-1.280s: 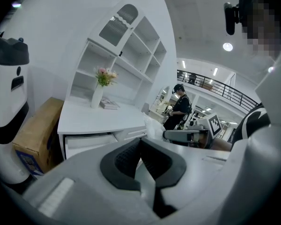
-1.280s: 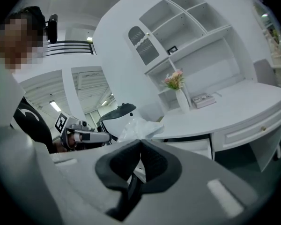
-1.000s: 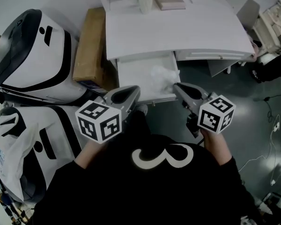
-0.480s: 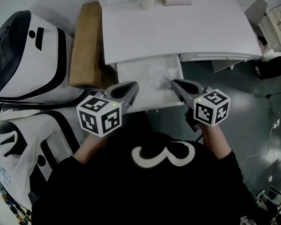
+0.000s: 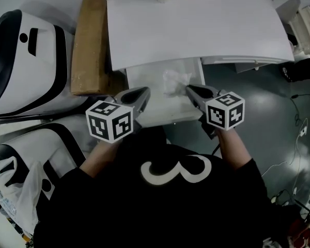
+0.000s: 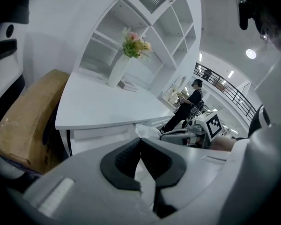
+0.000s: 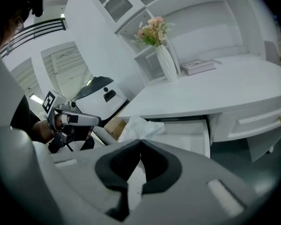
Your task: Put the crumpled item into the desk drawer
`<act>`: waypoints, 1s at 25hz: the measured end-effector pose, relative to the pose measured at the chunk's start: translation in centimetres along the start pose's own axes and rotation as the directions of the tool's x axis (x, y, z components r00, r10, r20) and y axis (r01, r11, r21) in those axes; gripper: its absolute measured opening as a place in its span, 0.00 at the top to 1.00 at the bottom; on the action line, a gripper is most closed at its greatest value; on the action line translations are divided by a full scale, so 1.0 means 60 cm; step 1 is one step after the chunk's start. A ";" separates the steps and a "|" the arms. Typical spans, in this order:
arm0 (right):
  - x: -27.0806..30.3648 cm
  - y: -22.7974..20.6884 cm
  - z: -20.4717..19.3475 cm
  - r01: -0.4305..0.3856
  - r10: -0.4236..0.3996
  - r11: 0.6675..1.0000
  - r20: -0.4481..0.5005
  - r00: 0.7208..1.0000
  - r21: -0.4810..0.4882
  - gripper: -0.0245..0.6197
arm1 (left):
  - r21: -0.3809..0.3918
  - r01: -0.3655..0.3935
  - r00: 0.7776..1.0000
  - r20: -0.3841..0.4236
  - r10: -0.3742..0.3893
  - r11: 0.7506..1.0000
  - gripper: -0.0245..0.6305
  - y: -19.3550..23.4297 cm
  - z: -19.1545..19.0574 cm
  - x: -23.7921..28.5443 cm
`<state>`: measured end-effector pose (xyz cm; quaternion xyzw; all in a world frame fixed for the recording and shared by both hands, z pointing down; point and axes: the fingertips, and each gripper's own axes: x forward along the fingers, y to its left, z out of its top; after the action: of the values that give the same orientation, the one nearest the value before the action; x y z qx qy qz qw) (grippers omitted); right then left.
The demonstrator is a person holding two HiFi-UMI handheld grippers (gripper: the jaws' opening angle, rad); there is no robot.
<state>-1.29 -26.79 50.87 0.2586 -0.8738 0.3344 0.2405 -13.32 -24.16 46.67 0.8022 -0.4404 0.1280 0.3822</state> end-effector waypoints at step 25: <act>0.185 -0.092 -0.072 0.041 -0.043 0.999 -0.253 0.967 -0.013 0.95 | -0.142 -0.033 0.998 -0.057 0.025 0.989 0.95 0.136 -0.045 0.064</act>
<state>-5.17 -30.48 62.86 0.2314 -0.8314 0.3563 0.3581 -17.28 -27.16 54.64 0.7626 -0.4493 0.1235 0.4487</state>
